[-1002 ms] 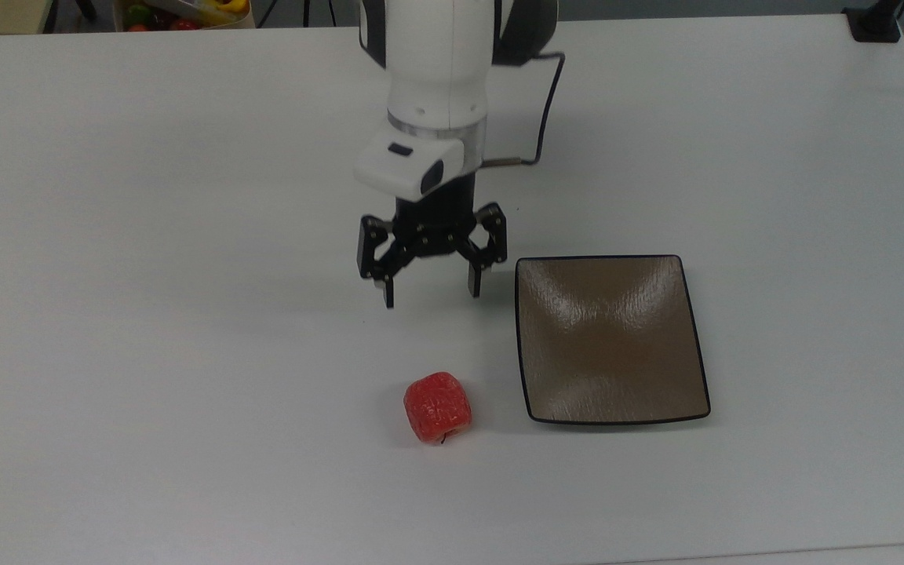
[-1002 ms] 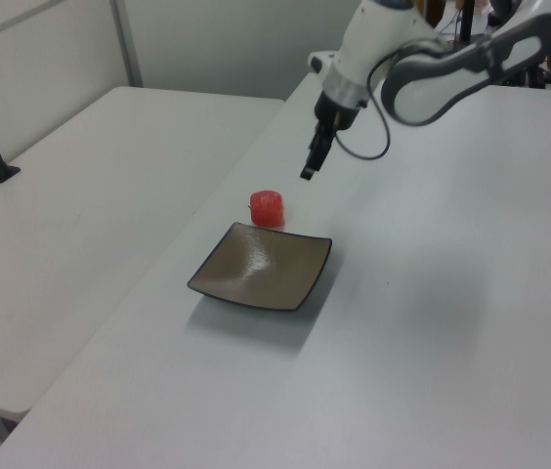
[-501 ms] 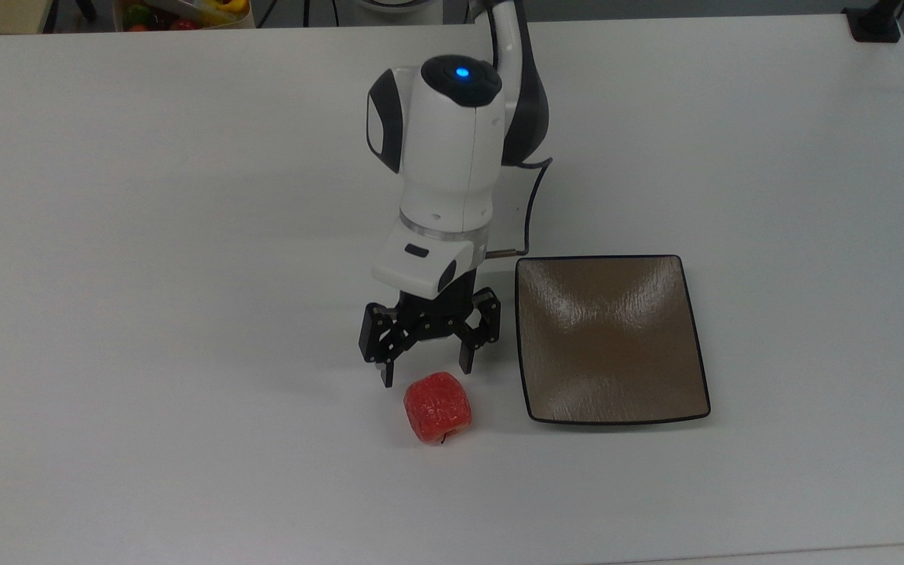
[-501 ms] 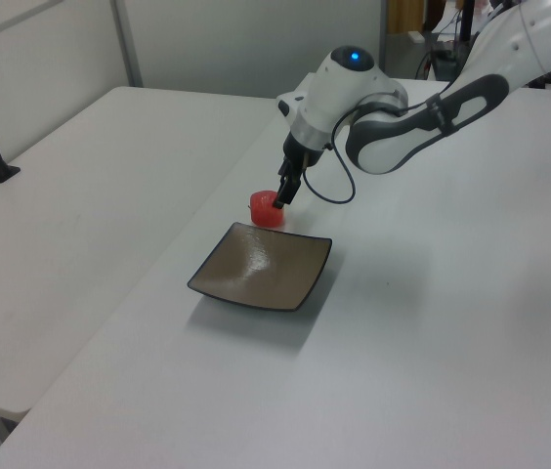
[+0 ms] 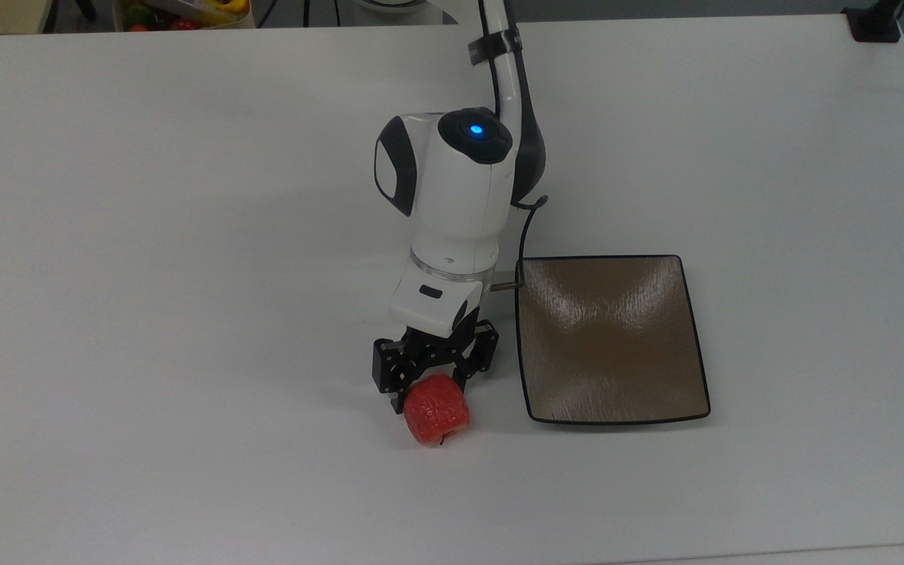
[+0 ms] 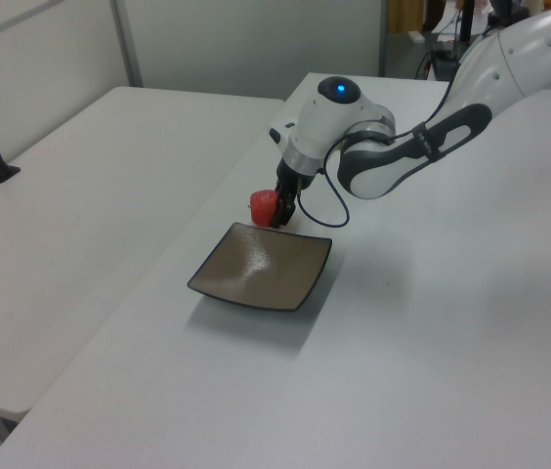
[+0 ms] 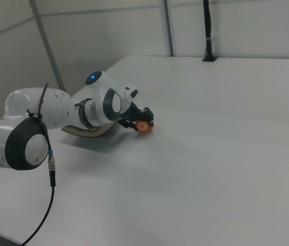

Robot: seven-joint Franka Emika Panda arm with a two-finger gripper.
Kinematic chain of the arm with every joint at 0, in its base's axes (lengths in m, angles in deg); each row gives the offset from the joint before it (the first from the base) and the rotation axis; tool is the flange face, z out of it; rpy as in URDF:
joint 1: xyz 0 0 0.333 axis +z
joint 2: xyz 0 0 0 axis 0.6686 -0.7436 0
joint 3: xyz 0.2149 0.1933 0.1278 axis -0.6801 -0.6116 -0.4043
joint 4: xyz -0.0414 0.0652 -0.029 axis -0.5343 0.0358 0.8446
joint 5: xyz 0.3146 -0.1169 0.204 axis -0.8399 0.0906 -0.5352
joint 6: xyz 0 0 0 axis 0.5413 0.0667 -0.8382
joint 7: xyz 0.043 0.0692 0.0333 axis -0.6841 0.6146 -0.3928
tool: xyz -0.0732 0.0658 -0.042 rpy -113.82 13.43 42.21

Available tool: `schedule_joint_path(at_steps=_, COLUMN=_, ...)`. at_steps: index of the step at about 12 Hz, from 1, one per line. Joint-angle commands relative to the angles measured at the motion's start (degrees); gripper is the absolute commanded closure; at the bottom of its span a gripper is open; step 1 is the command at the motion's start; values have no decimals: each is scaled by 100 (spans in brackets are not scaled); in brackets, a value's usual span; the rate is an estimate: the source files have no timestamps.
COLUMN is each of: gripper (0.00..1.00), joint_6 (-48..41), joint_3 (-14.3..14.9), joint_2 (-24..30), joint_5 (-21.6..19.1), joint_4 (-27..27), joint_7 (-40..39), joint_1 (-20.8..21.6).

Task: Apples placed on a ceramic plate
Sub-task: 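Close the gripper around the red apple, then lift the apple and carry it over the brown square plate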

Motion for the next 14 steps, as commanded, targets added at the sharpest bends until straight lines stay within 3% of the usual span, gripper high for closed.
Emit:
schedule_joint_path(at_steps=1, gripper=64, joint_6=173, joint_3=105, joint_2=-64, joint_5=178, joint_4=-110, joint_7=70, joint_1=89)
schedule_joint_path(at_steps=5, gripper=64, joint_6=227, joint_3=9, joint_2=128, joint_5=187, joint_4=-83, joint_7=105, joint_1=19)
schedule_joint_path(at_steps=8, gripper=60, joint_6=209, joint_3=-483, joint_2=1085, joint_5=196, joint_4=609, joint_7=325, joint_1=-298)
schedule_joint_path(at_steps=11, gripper=59, joint_6=43, joint_3=-791, joint_2=1684, joint_5=187, joint_4=1128, joint_7=588, joint_1=-202)
schedule_joint_path(at_steps=14, gripper=59, joint_6=-362, joint_3=-941, joint_2=1738, joint_5=187, joint_4=1165, joint_7=799, joint_1=149)
